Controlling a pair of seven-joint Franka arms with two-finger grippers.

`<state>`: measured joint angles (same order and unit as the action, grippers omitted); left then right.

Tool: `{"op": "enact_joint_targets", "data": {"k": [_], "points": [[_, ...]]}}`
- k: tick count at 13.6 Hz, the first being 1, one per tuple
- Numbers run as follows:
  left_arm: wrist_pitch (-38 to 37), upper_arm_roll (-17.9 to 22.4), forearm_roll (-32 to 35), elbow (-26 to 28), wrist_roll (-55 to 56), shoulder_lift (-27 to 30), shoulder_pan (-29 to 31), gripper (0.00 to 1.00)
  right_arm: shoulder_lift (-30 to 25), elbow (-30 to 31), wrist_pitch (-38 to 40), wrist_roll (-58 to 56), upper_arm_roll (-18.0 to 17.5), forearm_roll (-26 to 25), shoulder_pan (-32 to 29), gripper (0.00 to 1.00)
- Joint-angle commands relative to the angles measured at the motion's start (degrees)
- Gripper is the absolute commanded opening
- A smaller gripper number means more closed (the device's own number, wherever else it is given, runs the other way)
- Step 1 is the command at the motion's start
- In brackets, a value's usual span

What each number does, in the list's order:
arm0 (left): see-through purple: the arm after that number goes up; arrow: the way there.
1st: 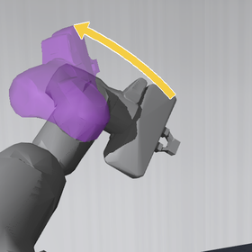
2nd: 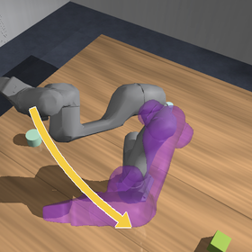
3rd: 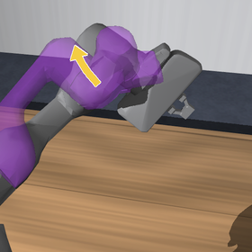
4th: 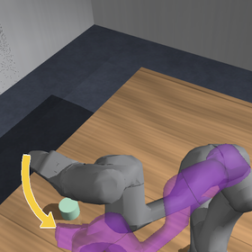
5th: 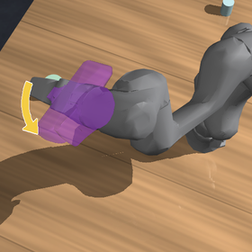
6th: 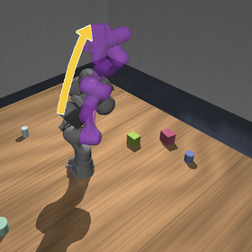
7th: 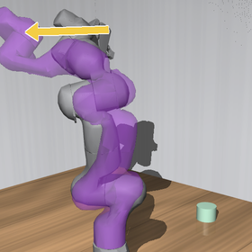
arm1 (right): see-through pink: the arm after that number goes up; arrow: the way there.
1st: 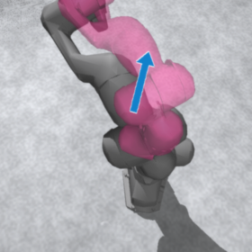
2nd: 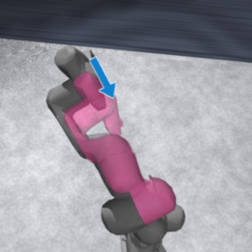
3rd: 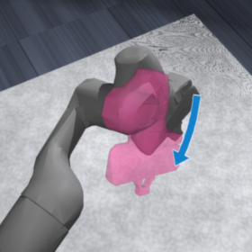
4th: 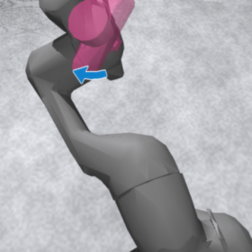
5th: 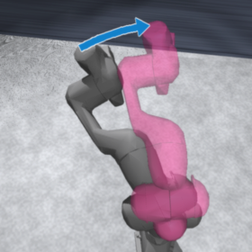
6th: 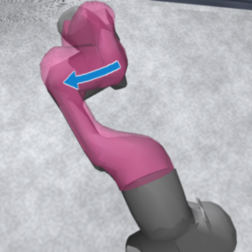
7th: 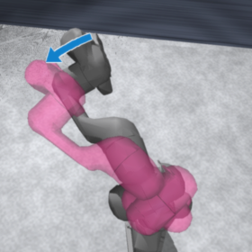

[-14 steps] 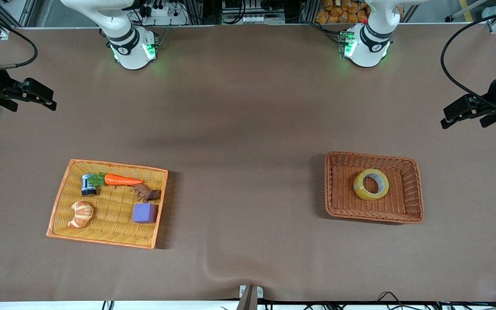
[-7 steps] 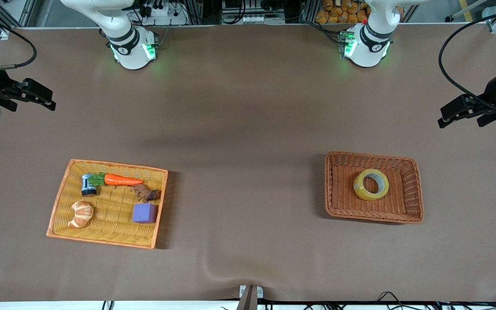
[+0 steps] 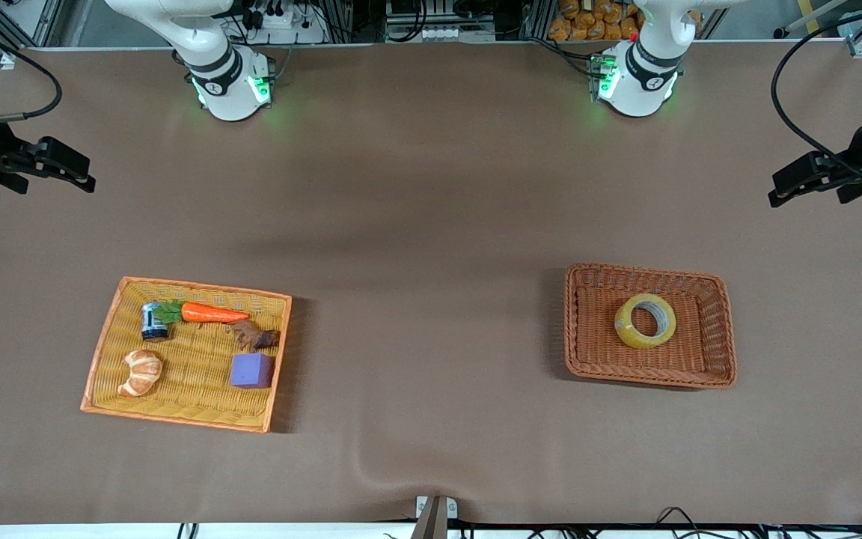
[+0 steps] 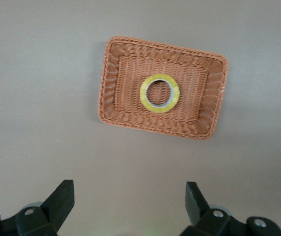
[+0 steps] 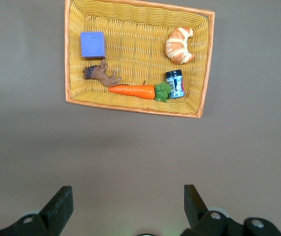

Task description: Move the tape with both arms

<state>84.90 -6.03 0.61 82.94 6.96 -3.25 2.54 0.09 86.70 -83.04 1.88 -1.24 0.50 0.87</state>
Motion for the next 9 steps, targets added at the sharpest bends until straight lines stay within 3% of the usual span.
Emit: {"op": "enact_joint_targets", "data": {"k": [1,9], "points": [[1.1,-0.3,1.9,0.4,-1.2,1.0,0.1,1.00,-0.9,0.7,0.0,0.4,0.0,0.6,-0.4,1.00],[1.2,-0.1,1.8,0.0,-2.1,-0.4,0.0,1.00,-0.8,0.8,0.0,0.1,0.0,0.6,-1.0,1.00]]}}
